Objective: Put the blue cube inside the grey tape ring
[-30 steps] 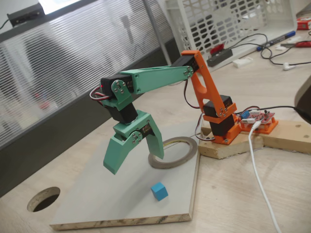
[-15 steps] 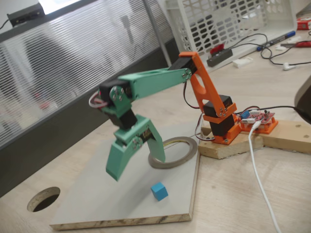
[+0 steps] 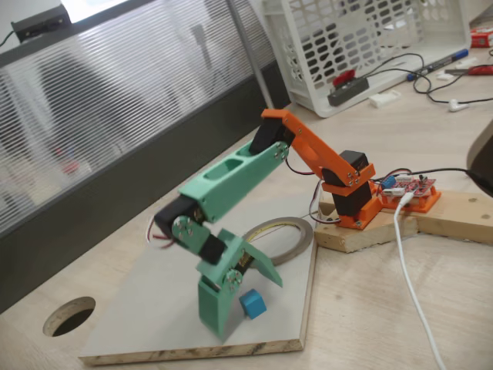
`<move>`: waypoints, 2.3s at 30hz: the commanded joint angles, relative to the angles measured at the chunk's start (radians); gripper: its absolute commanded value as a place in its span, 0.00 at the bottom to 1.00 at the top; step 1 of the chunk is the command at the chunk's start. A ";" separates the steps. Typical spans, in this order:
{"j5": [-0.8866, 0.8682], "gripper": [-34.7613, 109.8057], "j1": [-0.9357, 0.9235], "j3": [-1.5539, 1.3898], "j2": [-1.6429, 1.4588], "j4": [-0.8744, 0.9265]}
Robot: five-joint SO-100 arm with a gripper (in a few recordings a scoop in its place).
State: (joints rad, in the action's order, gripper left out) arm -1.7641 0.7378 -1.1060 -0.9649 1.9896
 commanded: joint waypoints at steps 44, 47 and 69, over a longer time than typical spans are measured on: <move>-0.009 0.39 0.012 0.091 -0.051 -0.275; -0.009 0.33 0.012 0.091 -0.051 -0.276; -0.005 0.26 0.012 0.080 -0.474 -0.264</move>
State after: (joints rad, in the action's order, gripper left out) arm -1.7641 0.7363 -1.0385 -1.3085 1.7227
